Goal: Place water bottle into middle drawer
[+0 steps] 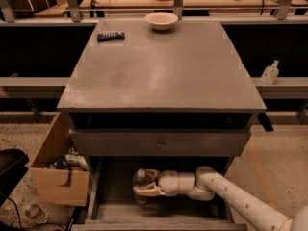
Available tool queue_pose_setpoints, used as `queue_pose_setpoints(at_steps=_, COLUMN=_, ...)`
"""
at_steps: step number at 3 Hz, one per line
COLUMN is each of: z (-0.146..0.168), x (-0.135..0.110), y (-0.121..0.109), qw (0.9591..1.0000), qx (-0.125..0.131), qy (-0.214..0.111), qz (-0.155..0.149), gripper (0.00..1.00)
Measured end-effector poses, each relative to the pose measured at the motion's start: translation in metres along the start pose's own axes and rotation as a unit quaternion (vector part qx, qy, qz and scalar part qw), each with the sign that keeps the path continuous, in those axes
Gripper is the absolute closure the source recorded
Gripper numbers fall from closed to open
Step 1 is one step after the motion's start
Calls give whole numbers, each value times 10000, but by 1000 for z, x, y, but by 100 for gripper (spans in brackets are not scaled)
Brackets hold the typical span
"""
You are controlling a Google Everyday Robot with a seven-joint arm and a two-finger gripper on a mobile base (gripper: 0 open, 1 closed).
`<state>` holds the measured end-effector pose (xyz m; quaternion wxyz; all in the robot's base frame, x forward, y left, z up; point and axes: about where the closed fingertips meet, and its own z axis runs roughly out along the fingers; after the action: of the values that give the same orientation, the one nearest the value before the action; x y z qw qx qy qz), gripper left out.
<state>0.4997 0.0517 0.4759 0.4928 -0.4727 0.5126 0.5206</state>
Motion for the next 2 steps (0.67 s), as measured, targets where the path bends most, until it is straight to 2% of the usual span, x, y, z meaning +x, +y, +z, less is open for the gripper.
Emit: queue_pose_setpoints(at_steps=2, z=3, x=13, y=-3, qw=9998, qx=-155, qy=-87, qz=-76, gripper=100)
